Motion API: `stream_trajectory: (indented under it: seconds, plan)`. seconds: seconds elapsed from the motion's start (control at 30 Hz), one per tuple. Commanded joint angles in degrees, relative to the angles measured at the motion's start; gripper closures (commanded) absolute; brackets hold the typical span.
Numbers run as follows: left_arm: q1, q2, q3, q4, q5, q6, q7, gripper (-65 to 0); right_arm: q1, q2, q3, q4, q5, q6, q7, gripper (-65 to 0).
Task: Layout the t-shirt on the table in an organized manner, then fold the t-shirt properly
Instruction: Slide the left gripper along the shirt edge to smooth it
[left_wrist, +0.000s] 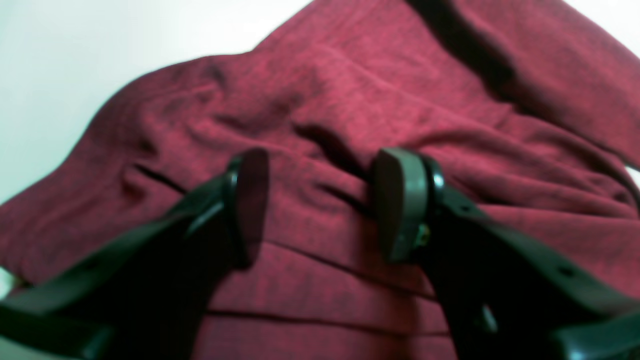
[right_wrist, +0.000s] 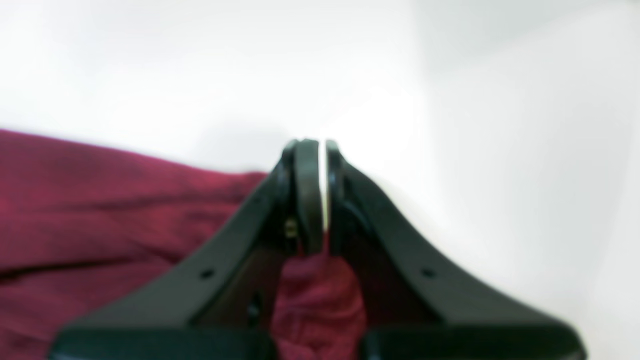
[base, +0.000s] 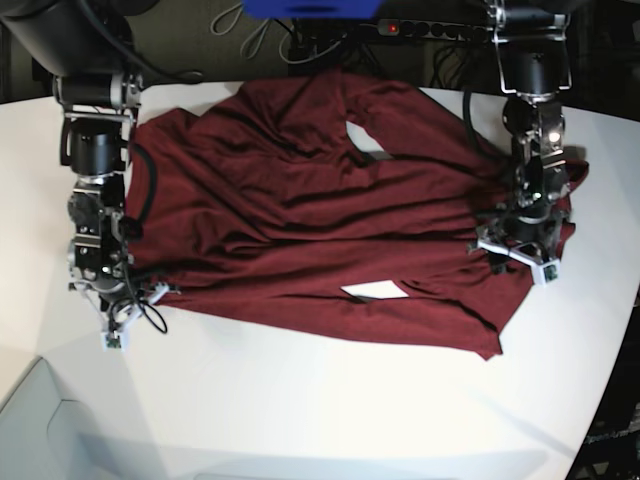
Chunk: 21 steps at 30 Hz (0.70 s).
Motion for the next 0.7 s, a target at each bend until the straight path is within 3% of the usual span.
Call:
stream_trajectory:
  seconds: [0.0, 0.2, 0.33, 0.67]
  plan:
    - [-1.2, -0.1, -0.2, 2.8, -0.3, -0.2, -1.6, -33.3, 0.9, 0.5, 0.3, 3.0, 0.3, -0.5, 1.7, -0.3]
    - [0.2, 0.0, 0.3, 13.4, -0.3, -0.2, -1.5, -33.3, -6.0, -1.1, 0.2, 18.3, 0.3, -0.5, 1.5, -0.7]
    - [-1.0, -0.4, 0.3, 14.8, 0.1, -0.2, -1.9, -33.4, -11.3, -2.8, -0.1, 25.4, 0.3, -0.4, -0.4, -0.7]
    - [-13.9, -0.1, 0.2, -4.6, 0.1, -0.2, -2.1, -33.7, -16.4, -3.8, -0.1, 26.7, 0.3, -0.3, -1.6, -0.7]
